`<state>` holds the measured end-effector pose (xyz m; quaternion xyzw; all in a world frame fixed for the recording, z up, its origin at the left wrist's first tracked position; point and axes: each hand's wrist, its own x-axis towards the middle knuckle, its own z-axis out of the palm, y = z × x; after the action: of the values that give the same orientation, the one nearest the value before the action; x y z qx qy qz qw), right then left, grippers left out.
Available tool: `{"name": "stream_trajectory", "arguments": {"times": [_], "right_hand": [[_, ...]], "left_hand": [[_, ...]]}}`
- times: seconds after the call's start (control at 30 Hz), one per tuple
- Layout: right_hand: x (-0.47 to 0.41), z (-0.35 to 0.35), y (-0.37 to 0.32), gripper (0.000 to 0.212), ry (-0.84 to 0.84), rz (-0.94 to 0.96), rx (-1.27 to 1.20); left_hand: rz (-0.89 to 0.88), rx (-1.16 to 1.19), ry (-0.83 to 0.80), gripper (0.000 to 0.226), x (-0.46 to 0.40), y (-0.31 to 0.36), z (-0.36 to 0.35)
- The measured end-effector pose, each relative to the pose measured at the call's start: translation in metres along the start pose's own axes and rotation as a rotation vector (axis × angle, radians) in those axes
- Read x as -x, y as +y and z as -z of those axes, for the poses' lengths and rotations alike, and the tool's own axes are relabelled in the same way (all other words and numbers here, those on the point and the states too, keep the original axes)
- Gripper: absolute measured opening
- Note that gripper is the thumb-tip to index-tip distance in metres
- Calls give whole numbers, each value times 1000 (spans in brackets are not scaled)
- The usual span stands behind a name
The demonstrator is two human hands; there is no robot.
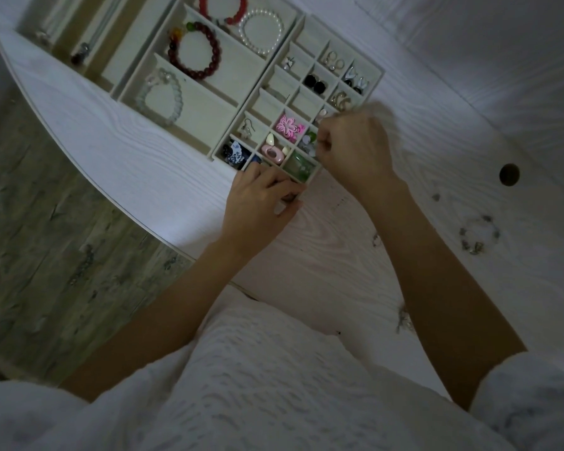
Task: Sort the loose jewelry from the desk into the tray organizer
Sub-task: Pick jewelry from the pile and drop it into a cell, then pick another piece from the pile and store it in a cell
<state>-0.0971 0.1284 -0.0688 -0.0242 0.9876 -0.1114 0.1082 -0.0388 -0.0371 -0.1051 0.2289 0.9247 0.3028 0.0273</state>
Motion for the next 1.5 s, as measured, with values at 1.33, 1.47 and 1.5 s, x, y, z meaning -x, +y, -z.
{"name": "stream_trajectory", "arguments": {"times": [1.33, 1.47, 1.5], "right_hand": [[-2, -5, -4, 28, 67, -363, -296], [19, -1, 4, 28, 216, -323, -522], [32, 3, 8, 25, 259, -292, -542]], "left_hand": [[-14, -9, 30, 24, 2, -1, -2], [3, -38, 23, 26, 4, 3, -2], [-1, -58, 16, 26, 3, 5, -1]]}}
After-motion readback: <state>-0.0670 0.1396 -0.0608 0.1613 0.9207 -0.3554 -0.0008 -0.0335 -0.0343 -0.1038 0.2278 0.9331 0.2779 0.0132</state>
